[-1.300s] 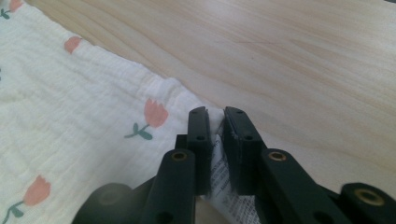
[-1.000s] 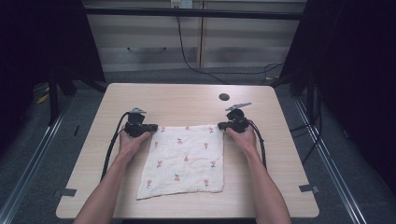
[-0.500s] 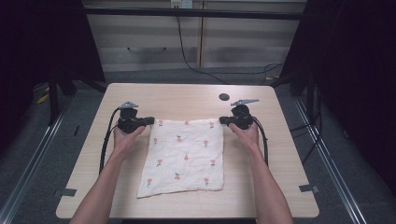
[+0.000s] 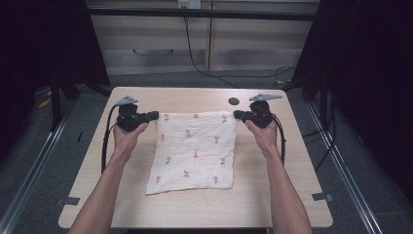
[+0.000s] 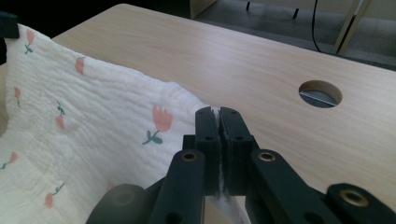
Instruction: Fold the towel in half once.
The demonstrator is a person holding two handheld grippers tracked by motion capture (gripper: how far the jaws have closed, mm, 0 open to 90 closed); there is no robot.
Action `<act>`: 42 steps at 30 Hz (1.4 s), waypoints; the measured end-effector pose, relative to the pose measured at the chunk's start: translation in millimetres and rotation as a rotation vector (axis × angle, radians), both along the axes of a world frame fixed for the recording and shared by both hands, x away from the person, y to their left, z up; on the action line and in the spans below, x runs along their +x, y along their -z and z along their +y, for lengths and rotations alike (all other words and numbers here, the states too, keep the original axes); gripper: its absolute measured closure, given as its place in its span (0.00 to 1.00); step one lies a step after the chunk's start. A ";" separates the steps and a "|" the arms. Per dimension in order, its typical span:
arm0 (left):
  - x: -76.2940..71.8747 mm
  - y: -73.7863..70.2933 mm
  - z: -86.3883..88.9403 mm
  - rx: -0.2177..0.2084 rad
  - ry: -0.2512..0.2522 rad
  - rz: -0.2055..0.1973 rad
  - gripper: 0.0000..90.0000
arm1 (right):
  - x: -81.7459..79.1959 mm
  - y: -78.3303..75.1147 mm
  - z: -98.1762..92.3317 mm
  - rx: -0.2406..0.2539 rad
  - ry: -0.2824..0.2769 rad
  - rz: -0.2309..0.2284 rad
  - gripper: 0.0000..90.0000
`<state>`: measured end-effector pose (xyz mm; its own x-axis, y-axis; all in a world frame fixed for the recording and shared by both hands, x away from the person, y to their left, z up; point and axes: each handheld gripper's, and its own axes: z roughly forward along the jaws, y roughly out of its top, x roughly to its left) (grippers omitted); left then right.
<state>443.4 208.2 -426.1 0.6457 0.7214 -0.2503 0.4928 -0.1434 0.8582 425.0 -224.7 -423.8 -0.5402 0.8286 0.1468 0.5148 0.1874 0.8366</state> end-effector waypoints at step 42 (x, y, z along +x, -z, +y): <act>-2.1 16.4 5.6 0.015 -0.013 -0.015 0.97 | -9.4 3.7 6.1 0.000 -0.015 -0.005 0.96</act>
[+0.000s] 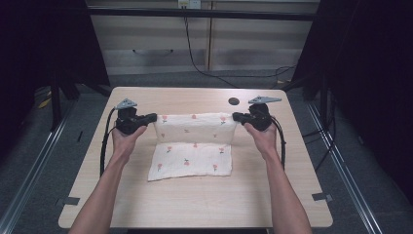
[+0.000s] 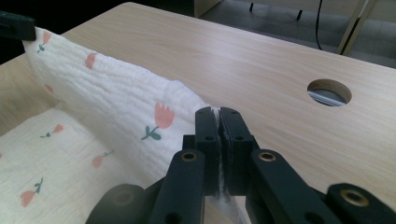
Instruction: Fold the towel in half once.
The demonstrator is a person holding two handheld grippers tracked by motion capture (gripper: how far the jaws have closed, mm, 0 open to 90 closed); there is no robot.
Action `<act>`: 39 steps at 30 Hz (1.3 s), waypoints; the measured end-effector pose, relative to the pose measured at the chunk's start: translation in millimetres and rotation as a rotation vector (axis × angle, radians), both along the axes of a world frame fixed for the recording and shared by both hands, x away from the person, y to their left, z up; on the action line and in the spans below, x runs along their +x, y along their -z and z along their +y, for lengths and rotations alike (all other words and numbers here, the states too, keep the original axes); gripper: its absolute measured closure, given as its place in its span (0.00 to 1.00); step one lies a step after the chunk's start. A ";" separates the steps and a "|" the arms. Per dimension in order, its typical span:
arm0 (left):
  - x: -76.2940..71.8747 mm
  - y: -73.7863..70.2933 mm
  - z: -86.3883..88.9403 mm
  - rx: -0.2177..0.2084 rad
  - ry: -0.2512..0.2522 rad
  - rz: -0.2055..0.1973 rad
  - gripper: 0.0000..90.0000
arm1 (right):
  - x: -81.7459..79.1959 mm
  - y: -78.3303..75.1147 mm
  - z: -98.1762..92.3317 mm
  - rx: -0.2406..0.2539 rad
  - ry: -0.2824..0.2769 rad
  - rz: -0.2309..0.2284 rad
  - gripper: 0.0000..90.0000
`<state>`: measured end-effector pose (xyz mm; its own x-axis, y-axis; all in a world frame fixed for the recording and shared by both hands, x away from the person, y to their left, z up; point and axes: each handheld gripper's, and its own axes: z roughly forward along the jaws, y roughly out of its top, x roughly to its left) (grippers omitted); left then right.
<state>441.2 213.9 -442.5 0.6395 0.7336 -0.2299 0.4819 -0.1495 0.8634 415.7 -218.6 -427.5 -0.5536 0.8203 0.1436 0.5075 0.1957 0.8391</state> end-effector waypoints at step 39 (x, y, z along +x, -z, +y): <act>-101.9 22.8 21.3 0.046 0.158 -0.062 0.97 | -82.1 40.7 7.9 -0.022 -0.124 0.027 0.93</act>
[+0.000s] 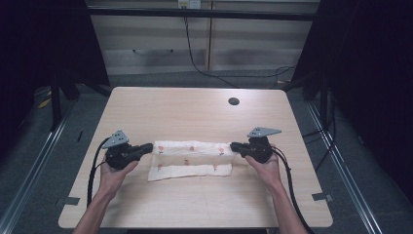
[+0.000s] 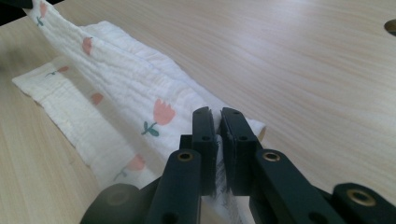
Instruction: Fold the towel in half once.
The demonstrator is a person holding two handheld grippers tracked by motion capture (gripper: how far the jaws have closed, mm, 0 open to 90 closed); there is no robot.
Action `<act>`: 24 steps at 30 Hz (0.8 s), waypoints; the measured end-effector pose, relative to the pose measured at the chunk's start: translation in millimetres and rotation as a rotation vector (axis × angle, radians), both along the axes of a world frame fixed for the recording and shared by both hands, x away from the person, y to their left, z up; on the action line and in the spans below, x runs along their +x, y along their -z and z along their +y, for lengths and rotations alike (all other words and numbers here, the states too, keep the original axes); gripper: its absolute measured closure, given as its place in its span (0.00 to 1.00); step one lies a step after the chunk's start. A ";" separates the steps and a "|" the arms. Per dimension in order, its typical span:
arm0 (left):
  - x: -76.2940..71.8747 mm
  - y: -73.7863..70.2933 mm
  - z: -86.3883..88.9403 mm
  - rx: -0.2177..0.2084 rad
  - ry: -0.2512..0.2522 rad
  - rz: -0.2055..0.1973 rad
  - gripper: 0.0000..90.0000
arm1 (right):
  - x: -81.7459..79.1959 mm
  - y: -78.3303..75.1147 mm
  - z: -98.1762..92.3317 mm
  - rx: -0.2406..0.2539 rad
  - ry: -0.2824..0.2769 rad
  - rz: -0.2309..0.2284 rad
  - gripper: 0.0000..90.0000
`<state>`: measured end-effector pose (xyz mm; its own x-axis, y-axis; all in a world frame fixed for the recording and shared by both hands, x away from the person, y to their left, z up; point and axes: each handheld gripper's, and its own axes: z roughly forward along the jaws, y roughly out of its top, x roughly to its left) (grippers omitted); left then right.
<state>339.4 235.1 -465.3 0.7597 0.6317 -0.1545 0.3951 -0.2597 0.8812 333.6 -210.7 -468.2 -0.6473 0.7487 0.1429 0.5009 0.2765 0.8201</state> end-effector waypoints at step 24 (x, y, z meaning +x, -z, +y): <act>-34.9 21.6 5.4 0.144 0.086 0.076 0.85 | -46.9 14.3 7.6 -0.046 -0.081 0.023 0.80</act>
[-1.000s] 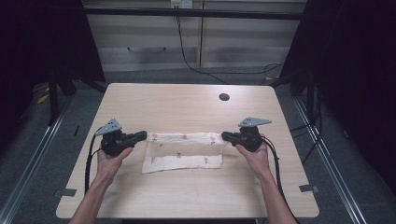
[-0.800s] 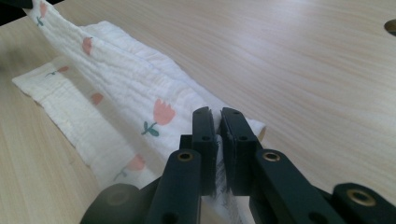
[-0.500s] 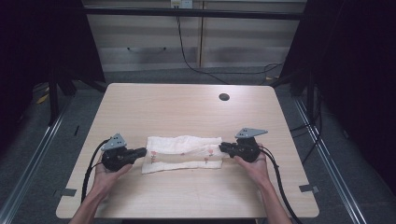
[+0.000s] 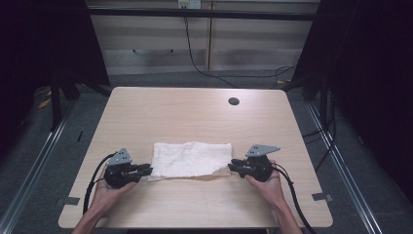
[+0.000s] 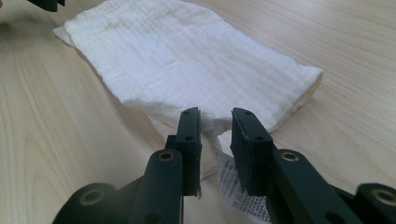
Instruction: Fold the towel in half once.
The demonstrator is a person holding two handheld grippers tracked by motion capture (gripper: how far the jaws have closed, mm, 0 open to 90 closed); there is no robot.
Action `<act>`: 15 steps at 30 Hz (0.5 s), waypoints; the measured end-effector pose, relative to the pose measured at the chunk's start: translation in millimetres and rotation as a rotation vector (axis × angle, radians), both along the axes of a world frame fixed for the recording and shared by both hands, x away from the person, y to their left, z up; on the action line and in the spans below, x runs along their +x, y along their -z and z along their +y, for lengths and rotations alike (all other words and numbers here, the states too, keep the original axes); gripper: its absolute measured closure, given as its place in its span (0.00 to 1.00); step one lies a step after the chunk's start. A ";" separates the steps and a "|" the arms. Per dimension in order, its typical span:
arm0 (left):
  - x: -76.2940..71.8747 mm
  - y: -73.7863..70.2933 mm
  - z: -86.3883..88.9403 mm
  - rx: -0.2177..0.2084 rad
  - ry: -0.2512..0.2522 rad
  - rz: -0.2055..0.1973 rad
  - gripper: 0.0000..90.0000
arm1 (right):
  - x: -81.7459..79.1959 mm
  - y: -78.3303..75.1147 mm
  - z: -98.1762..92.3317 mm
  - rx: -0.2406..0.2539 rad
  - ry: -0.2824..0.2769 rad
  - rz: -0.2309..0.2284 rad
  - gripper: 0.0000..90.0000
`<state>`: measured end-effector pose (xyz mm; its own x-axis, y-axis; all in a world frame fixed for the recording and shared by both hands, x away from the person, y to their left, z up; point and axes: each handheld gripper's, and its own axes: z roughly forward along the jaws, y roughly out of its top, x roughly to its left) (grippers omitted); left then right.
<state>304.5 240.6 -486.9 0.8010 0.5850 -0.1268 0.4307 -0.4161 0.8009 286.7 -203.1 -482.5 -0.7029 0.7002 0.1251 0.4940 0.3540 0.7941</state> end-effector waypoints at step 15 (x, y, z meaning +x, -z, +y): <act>5.3 2.4 0.0 -0.027 -0.020 0.026 0.79 | -16.8 -1.3 -1.9 -0.022 -0.025 0.009 0.78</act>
